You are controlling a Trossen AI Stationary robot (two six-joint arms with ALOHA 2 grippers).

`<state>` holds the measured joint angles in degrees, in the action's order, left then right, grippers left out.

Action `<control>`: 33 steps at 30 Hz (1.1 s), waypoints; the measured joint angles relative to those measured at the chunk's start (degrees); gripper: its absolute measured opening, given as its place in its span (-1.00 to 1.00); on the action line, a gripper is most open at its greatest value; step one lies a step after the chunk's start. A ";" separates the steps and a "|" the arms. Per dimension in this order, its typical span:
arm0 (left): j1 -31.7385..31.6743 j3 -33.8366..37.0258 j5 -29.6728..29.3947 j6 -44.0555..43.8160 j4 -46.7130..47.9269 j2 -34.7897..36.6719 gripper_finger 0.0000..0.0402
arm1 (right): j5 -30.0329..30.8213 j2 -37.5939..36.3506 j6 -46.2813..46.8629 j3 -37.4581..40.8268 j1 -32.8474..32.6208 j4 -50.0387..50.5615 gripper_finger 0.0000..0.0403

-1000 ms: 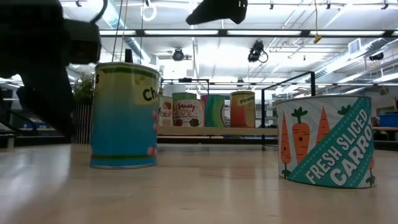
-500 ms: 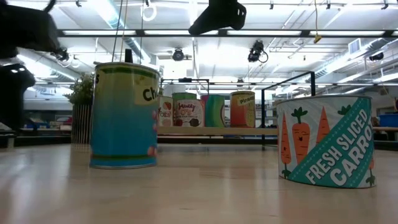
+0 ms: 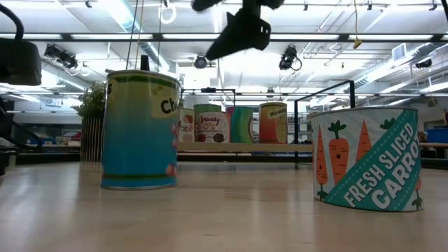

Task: Pick and place cans onto a shelf
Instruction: Put the canned cherries on the shelf

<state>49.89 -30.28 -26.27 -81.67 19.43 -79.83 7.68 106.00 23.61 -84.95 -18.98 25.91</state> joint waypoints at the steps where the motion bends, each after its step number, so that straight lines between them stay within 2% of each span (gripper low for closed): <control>1: 0.01 0.12 -0.82 -0.20 -0.10 0.00 0.87 | 0.01 0.26 -0.84 0.00 0.09 0.52 0.86; 13: -0.17 0.19 -0.97 -1.53 -2.35 -0.03 0.87 | -0.31 3.87 -1.62 0.09 1.45 -3.94 0.86; 16: -0.17 0.19 -1.14 -2.25 -4.66 -0.06 0.87 | 1.39 3.82 -2.19 0.05 1.50 -4.70 0.86; 22: -1.53 0.19 -5.06 -1.68 -6.81 -0.07 0.87 | 1.82 4.00 -4.79 0.07 1.98 -7.00 0.86; 33: -9.32 0.17 -8.12 8.82 -17.25 -0.07 0.87 | 1.62 4.65 -5.92 0.07 3.02 -6.45 0.86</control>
<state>40.57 -30.11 -34.40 -72.86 2.19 -79.90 9.30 110.65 17.69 -84.88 -15.97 19.46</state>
